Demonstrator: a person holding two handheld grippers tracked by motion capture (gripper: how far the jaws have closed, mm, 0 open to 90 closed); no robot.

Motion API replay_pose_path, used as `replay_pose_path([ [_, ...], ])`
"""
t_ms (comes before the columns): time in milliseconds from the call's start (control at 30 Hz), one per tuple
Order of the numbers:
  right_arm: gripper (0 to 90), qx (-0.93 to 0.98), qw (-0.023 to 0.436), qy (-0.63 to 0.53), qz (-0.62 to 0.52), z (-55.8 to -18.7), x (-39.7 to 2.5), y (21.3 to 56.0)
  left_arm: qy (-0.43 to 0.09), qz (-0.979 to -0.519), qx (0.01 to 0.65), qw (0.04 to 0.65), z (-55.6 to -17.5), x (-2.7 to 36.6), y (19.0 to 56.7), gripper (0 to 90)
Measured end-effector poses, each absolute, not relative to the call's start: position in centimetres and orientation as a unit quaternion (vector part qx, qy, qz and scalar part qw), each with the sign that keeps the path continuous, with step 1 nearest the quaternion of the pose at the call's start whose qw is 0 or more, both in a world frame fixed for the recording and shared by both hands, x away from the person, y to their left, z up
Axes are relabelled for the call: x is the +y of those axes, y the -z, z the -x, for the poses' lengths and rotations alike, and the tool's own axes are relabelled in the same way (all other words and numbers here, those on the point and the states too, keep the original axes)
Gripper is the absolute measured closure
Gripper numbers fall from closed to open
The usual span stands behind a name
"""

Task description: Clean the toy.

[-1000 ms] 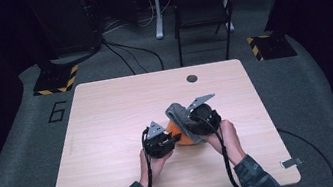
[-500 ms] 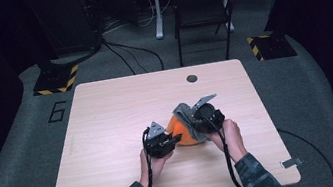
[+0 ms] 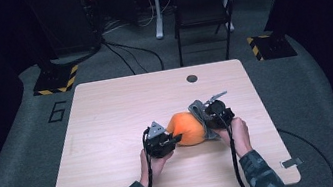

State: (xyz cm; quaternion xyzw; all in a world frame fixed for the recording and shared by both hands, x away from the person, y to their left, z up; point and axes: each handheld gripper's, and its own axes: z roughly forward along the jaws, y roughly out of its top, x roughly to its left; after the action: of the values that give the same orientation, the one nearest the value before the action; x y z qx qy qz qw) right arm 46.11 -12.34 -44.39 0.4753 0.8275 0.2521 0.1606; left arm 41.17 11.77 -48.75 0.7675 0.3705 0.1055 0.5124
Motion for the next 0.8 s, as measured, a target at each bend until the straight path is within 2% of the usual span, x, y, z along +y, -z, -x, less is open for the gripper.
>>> replay_pose_path([
  [433,75.5,0.83,0.141,-0.2,-0.501,-48.0,-13.0,48.8,-0.1,-0.767,0.371,0.514,-41.3,12.0,48.8,77.0],
  [600,75.3,0.831,0.147,-0.197,-0.5,-47.7,-13.4,47.6,-0.101,-0.763,0.375,0.517,-41.3,12.1,48.8,76.9],
  [800,75.2,0.818,0.184,-0.247,-0.485,-46.0,-13.7,42.5,-0.101,-0.762,0.376,0.518,-41.3,12.1,48.8,76.7],
])
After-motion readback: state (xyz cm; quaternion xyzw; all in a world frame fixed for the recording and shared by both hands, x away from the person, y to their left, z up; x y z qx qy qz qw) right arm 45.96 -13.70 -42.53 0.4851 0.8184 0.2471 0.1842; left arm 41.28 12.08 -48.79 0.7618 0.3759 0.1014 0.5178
